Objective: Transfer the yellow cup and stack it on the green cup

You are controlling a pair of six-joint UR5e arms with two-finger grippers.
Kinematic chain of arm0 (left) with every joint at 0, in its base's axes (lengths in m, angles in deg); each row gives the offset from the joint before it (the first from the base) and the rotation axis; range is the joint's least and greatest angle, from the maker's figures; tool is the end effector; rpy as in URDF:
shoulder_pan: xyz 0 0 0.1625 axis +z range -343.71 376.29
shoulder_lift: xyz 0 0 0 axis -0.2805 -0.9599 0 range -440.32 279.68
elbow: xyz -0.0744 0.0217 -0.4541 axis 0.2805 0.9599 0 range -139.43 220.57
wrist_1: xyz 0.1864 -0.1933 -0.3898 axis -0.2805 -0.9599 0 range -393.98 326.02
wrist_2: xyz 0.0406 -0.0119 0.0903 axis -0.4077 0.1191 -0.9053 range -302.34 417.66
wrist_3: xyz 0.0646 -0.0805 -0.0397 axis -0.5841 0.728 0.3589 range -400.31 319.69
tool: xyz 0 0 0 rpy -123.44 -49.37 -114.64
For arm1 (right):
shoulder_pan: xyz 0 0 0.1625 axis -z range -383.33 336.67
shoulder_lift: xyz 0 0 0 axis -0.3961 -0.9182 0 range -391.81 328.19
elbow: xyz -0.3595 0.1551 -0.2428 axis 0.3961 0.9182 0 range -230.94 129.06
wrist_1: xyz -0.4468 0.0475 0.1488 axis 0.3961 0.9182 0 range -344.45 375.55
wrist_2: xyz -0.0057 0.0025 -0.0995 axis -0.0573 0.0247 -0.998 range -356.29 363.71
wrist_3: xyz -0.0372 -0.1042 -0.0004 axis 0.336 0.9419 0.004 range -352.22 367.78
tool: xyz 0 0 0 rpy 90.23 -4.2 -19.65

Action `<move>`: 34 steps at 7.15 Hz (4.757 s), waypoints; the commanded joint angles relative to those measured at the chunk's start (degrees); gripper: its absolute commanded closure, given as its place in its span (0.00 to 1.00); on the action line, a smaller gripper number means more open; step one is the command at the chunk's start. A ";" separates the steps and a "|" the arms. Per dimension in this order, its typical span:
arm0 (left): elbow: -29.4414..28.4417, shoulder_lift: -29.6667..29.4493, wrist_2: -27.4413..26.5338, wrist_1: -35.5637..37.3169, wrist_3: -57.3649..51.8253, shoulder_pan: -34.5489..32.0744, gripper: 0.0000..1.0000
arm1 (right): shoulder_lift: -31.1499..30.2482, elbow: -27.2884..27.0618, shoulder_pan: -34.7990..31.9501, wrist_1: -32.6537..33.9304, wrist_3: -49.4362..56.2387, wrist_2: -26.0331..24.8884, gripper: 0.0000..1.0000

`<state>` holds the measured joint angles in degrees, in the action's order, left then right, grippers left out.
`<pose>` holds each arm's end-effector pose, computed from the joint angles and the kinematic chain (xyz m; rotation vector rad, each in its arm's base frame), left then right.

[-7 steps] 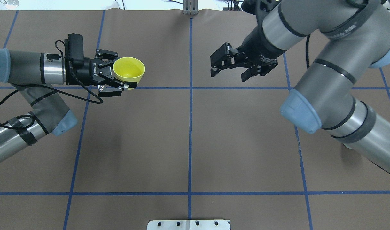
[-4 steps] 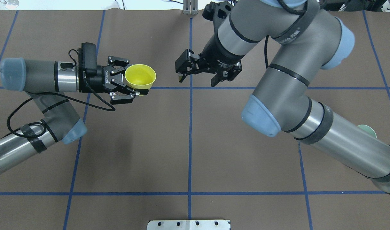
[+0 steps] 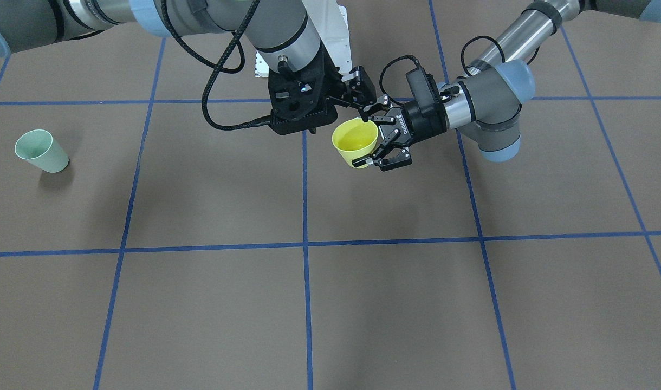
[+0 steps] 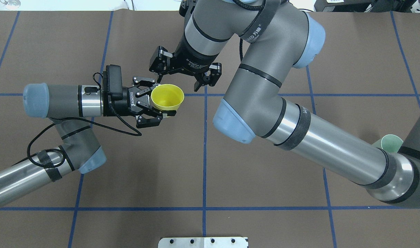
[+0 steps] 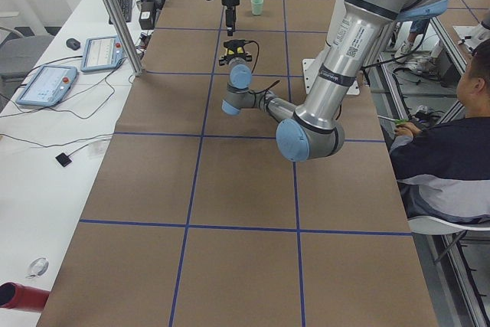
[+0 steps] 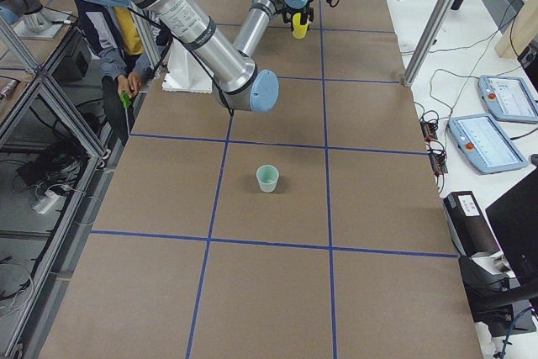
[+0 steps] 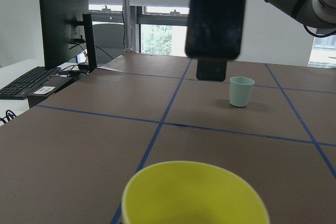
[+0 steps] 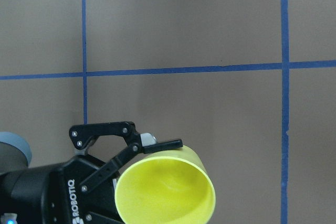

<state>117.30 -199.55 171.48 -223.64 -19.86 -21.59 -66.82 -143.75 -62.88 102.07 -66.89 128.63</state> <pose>0.5058 -0.5058 0.3059 1.4871 1.4283 0.7659 -0.5313 -0.5294 -0.0013 -0.0107 -1.1659 0.0478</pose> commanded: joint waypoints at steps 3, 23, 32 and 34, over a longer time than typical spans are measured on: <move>0.09 -0.03 -0.09 -0.97 0.38 0.17 1.00 | -1.71 0.35 1.75 0.14 -0.22 -5.56 0.02; -0.44 0.49 -2.72 -3.00 0.56 1.75 0.00 | -9.87 -4.11 -0.77 0.23 2.59 -10.67 1.00; 5.59 6.01 -3.45 32.16 0.04 -15.96 0.00 | -29.21 -9.74 -19.25 0.23 21.82 -5.31 1.00; 7.47 8.30 1.47 43.29 -1.62 -23.18 0.00 | -32.99 -12.56 -20.91 0.23 23.33 -4.17 1.00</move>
<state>123.69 -192.94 170.29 -187.03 -20.20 -40.52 -97.41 -154.58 -82.58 102.26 -44.73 123.65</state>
